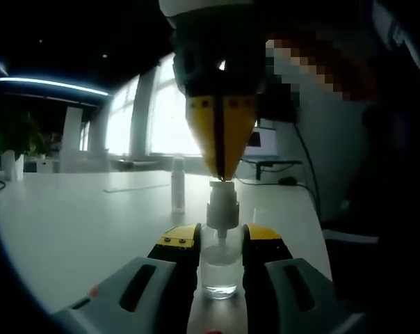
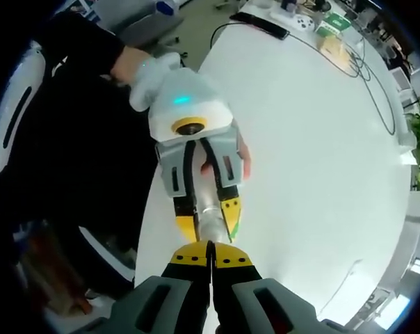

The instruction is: Clamp pump bottle remove cover press pump head put on cover

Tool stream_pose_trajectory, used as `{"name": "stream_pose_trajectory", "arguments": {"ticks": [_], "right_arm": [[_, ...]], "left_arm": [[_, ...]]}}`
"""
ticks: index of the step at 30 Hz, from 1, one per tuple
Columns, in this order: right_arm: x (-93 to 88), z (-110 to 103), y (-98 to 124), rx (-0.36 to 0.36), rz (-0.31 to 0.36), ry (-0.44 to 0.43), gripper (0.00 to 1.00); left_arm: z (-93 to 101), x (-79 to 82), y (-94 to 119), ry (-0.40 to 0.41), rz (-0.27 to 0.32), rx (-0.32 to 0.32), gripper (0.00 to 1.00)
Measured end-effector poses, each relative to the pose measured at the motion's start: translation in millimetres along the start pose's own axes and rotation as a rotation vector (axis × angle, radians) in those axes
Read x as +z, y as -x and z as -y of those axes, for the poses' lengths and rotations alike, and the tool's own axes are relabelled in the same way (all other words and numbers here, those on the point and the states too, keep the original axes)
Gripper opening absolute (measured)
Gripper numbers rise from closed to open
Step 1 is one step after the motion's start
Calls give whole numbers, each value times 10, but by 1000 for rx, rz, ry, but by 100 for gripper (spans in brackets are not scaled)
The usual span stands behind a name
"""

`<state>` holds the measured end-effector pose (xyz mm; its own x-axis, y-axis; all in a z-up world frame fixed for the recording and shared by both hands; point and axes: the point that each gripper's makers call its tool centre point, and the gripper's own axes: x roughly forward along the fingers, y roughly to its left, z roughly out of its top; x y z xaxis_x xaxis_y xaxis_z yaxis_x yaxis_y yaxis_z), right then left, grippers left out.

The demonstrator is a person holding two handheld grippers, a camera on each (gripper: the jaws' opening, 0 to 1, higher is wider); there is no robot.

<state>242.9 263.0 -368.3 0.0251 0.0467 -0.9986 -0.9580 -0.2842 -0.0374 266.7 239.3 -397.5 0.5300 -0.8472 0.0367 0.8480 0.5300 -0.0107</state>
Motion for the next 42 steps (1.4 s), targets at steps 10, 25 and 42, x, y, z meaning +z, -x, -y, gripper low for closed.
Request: {"name": "stream_pose_trajectory", "arguments": {"ticks": [10, 25, 42], "right_arm": [[-9, 17, 62, 22, 23, -17, 0], [-6, 8, 60, 17, 24, -19, 0], [-8, 9, 65, 15, 24, -17, 0]], "left_arm": [[6, -1, 0, -2, 0, 0, 15], [3, -2, 0, -2, 0, 0, 15], [6, -1, 0, -2, -1, 0, 15]]}}
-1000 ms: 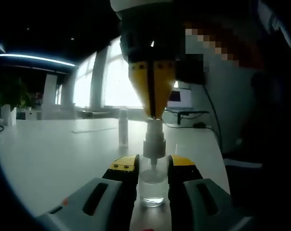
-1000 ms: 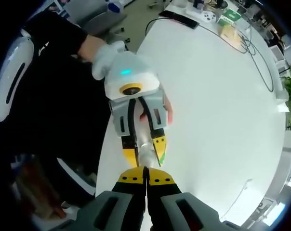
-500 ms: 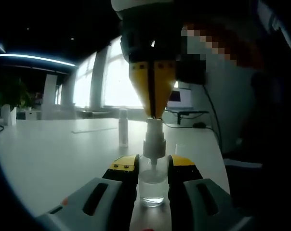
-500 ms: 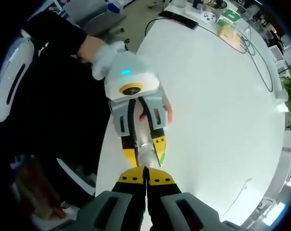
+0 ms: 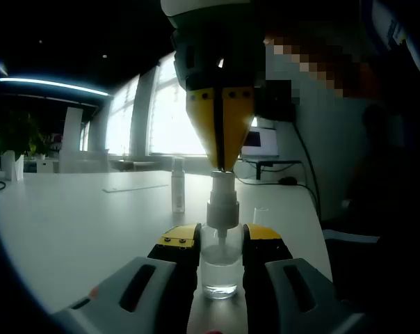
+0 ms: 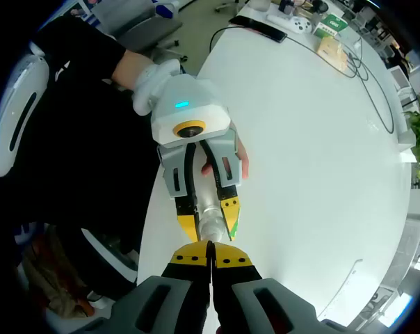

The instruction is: Clamp pump bottle remove cover press pump head put on cover

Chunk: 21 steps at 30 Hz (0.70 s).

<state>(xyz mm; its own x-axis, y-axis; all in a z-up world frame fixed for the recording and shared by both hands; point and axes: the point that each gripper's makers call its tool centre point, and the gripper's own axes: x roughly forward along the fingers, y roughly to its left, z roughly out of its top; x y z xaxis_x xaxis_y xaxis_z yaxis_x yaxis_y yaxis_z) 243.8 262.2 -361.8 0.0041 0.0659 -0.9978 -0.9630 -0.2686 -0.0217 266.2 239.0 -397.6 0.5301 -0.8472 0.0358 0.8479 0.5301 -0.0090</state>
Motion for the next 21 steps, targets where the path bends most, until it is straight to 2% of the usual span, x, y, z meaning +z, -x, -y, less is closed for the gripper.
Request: {"name": "stream_pose_trajectory", "arguments": {"ticks": [21], "right_arm": [[1, 2, -4, 4, 2, -11, 0]], "left_arm": [[3, -1, -3, -2, -1, 1, 15]]}}
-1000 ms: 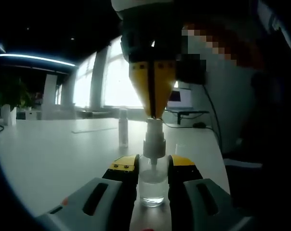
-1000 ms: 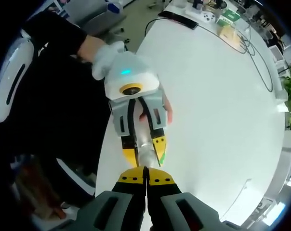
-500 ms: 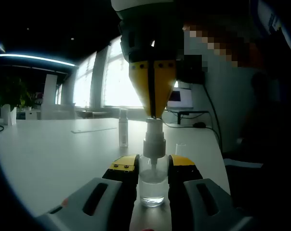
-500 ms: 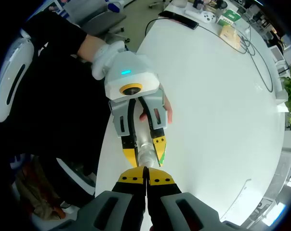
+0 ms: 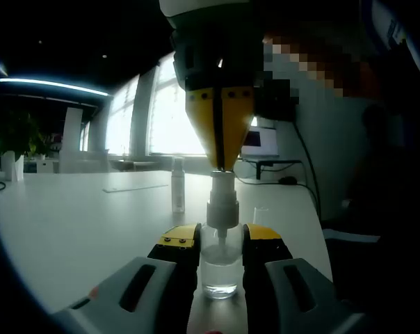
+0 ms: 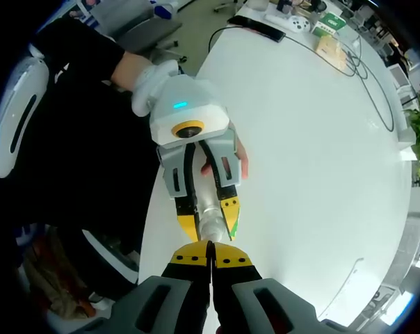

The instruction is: Clamp pump bottle remove cover press pump head put on cover

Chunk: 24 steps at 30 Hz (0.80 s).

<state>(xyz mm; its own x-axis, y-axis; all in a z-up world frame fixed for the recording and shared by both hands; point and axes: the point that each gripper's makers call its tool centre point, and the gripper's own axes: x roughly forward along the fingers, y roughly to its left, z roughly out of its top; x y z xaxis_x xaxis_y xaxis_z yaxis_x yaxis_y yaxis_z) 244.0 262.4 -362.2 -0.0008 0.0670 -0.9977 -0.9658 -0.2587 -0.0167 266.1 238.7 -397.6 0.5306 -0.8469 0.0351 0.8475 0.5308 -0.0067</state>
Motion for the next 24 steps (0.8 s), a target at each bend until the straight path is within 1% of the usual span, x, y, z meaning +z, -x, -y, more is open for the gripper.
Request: {"name": "stream_pose_trajectory", "arguments": {"ticks": [4, 9, 12, 14, 17, 19, 20, 21, 22, 24], "right_arm": [[-6, -8, -31, -6, 7, 11, 0], [-8, 5, -43, -9, 20, -27, 0], [-9, 2, -55, -13, 33, -31, 0], [-11, 4, -59, -15, 42, -49, 0], [-9, 2, -59, -16, 41, -56, 0], [-6, -3, -57, -21, 27, -41, 0], [2, 8, -39, -26, 17, 16, 0], [12, -4, -10, -24, 19, 45, 0], [5, -17, 3, -23, 18, 27, 0], [5, 0, 2, -17, 13, 19, 0]], "left_arm": [[-2, -1, 1, -3, 0, 0, 15], [-4, -2, 2, -1, -1, 1, 15], [-3, -2, 2, 0, -1, 0, 15], [2, 0, 2, -1, -1, -1, 15], [-2, -2, 4, 0, -1, -1, 15], [-2, -3, 4, -1, -1, -2, 15], [-2, -3, 4, -1, -1, -2, 15], [-2, -2, 5, -1, -1, -2, 15], [0, -2, 6, -1, 0, -1, 15], [6, 0, 5, -2, 0, 0, 15]]}}
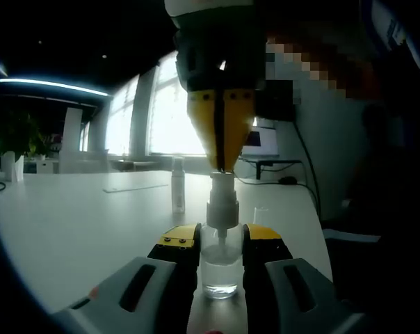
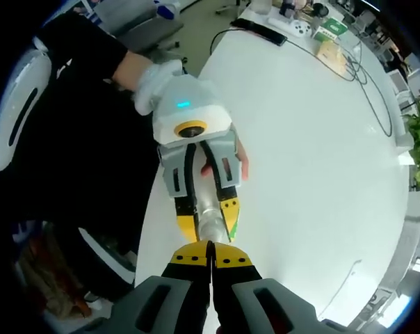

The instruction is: Clamp pump bottle remove cover press pump head put on cover

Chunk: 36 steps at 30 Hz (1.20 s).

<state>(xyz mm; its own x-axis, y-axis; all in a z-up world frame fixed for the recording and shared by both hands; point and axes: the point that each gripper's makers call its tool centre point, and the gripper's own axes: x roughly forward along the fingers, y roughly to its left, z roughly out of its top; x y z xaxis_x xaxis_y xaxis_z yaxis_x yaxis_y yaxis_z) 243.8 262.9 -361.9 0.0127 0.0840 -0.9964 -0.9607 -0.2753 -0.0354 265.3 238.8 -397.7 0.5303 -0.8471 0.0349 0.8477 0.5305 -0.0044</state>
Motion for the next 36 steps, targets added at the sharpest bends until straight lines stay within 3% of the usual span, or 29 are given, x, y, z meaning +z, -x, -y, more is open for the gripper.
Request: {"name": "stream_pose_trajectory", "arguments": {"ticks": [36], "right_arm": [[1, 1, 5, 12, -6, 7, 0]], "left_arm": [[-14, -2, 0, 0, 0, -1, 15]]}}
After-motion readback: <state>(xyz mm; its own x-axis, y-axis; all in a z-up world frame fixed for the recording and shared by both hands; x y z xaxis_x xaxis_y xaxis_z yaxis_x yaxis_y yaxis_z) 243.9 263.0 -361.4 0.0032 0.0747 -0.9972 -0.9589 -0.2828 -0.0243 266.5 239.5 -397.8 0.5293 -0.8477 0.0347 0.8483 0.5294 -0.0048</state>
